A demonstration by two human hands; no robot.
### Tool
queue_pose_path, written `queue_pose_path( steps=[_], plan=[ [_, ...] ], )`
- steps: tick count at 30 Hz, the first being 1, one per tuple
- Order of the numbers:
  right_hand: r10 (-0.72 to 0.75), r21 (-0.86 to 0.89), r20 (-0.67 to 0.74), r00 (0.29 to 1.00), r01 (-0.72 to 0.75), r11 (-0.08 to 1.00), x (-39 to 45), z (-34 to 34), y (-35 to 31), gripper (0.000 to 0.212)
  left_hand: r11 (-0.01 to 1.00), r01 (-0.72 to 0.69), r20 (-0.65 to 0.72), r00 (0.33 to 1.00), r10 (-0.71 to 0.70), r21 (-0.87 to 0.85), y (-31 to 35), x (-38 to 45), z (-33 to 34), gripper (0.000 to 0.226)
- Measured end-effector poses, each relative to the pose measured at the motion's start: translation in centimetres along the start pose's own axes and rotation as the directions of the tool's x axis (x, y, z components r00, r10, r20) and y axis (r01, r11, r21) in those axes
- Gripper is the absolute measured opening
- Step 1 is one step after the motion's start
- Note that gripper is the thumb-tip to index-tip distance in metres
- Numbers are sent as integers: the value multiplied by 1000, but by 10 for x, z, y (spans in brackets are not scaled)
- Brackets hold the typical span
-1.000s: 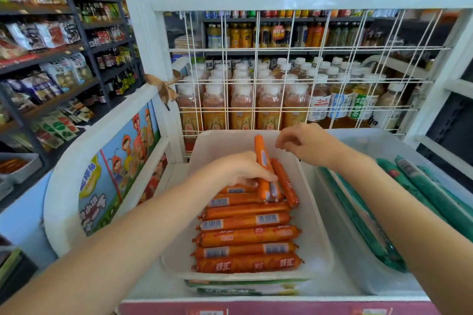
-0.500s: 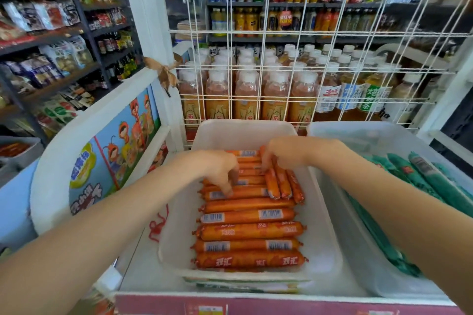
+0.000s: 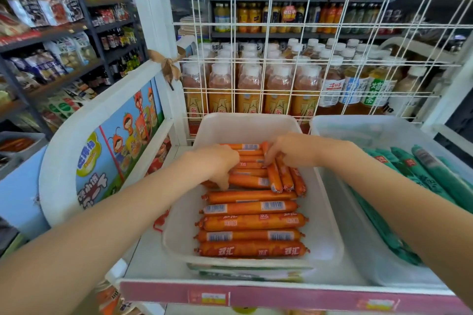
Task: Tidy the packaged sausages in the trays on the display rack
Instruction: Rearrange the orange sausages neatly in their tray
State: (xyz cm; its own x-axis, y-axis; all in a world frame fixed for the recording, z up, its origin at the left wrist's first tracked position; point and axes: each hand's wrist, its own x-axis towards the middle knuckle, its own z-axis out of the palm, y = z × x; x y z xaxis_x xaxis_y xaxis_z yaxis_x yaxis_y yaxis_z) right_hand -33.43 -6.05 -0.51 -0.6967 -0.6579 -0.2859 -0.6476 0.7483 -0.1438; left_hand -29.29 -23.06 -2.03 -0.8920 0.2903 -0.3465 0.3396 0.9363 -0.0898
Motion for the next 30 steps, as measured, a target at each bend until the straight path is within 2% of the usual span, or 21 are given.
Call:
queue_pose_path(
  steps=[3, 6, 7, 9, 10, 11, 13, 14, 15, 17, 19, 22, 30],
  plan=[
    [0, 43, -5, 1000, 0, 999, -8, -1, 1, 51, 976, -44, -134, 991, 15, -213, -20, -13, -29, 25],
    [2, 69, 8, 1000, -2, 998, -10, -2, 1, 50, 862, -177, -364, 932, -9, -475, -28, -33, -66, 13],
    [17, 86, -19, 1000, -15, 996, -11, -4, 1, 47, 803, -213, -410, 911, -42, -556, -27, -38, -71, 13],
    [60, 175, -206, 977, -23, 984, -14, -12, 0, 36, 733, -252, -466, 879, -100, -632, -23, -40, -69, 20],
    [86, 288, -330, 940, 14, 957, -16, -18, -2, 30, 728, -254, -484, 866, -123, -638, -22, -38, -65, 23],
    [121, 457, -428, 896, 99, 884, -19, -24, -4, 24, 732, -251, -497, 857, -137, -634, -21, -36, -60, 20],
    [181, 731, -517, 837, 321, 602, -27, -35, -12, 14, 744, -253, -511, 848, -136, -618, -19, -35, -53, 4],
    [196, 786, -528, 826, 389, 480, -31, -40, -17, 11, 760, -255, -519, 846, -125, -597, -17, -35, -51, 5],
    [198, 810, -528, 826, 421, 408, -34, -43, -21, 9, 777, -251, -518, 848, -111, -578, -16, -34, -51, 4],
    [176, 823, -519, 837, 433, 368, -36, -48, -27, 8, 800, -257, -526, 846, -85, -542, -10, -36, -52, 8],
    [170, 829, -495, 852, 404, 387, -37, -50, -29, 9, 805, -258, -533, 842, -84, -534, -7, -38, -53, 19],
    [164, 838, -452, 877, 354, 415, -37, -51, -28, 10, 817, -267, -550, 832, -71, -510, -5, -42, -54, 21],
    [127, 903, -390, 912, 352, 248, -38, -54, -26, 11, 850, -290, -595, 803, -34, -440, -2, -50, -57, 18]
  ],
)
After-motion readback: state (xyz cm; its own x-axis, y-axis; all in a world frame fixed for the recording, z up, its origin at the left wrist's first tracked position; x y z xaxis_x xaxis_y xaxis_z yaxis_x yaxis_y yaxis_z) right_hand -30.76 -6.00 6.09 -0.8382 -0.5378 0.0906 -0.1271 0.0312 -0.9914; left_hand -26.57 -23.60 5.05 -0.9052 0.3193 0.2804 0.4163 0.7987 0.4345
